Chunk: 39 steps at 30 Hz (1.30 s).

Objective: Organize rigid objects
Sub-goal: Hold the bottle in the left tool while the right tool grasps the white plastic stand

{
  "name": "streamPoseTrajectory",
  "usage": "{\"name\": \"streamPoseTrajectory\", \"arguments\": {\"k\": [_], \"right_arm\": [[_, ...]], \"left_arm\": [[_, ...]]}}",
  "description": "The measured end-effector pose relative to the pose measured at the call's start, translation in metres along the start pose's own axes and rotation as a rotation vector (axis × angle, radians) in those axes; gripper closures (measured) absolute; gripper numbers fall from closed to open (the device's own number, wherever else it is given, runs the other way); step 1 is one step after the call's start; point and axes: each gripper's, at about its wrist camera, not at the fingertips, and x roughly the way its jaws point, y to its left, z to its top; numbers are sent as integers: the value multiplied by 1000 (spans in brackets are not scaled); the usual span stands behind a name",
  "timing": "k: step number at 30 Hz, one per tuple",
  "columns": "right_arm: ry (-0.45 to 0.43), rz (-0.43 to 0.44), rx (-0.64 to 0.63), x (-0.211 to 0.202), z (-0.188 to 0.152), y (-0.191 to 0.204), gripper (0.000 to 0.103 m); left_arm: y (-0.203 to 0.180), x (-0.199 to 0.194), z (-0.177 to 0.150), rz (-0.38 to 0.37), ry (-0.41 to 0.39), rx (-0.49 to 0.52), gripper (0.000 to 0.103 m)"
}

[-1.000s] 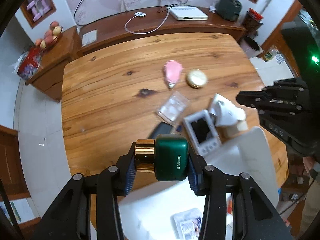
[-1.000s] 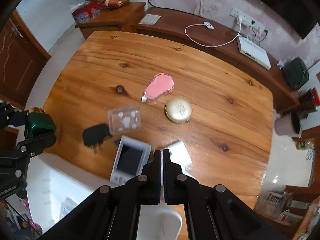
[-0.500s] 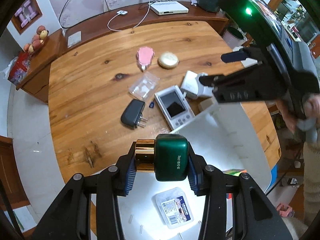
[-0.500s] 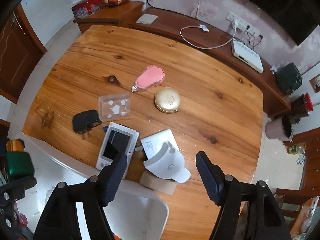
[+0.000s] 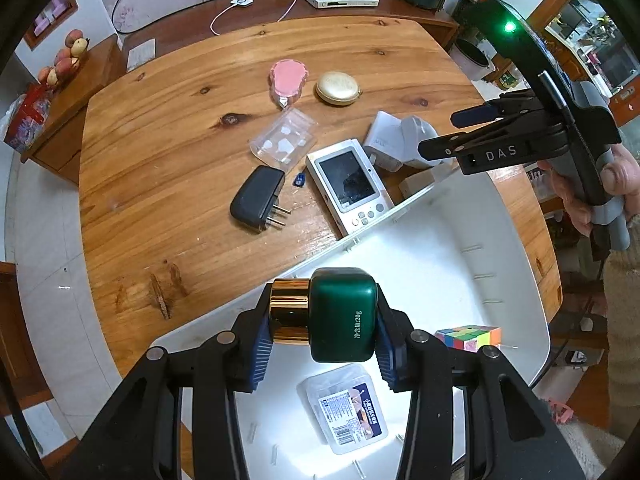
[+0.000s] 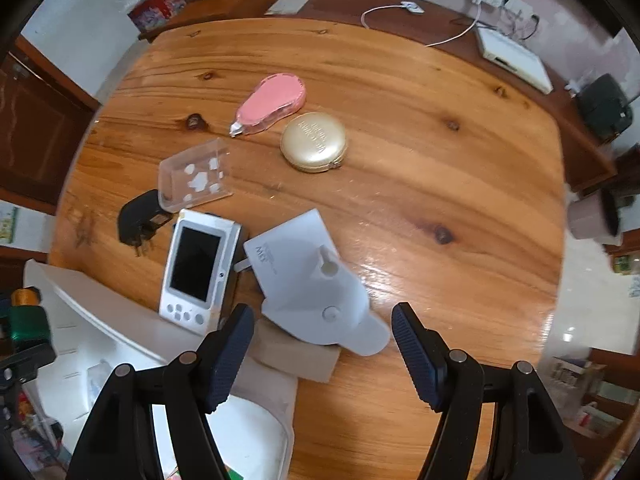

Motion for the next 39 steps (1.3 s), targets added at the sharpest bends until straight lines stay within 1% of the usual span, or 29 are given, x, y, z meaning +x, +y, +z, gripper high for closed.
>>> {"name": "streamPoseTrajectory", "arguments": {"k": [2,5,7,14,18,23,25,28,31,33,37,39], "right_arm": [[6,11,-13,3,-2,-1,31],[31,0,-43,13,-2,-1,31],[31,-2,-50,16,-1,-2,31],[17,51,-85,20,-1,-10,27],[14,98,-91,22,-1,-18,27],[2,155,-78,25,-1,-28,27],[-8,163,-69,25,-1,-30,26],[-42,157,-22,22,2,-38,26],[-15,185,0,28,3,-39,26],[3,199,-13,33,2,-34,26],[18,180,-30,40,3,-28,27],[23,205,-13,42,3,-30,30]], "left_arm": [[-2,2,1,-2,4,-1,57],[-7,4,2,-11,13,-4,57],[-10,6,2,-9,19,-2,57],[-23,14,8,-8,36,3,57],[-28,19,12,-12,46,0,57],[-32,27,15,-9,64,4,57],[-33,29,16,-13,66,1,57],[-34,30,19,-19,67,-7,57],[-36,31,19,-23,70,-4,57],[-37,31,19,-24,69,0,57],[-36,31,17,-25,74,-2,57],[-34,32,16,-25,75,-6,57]]}}
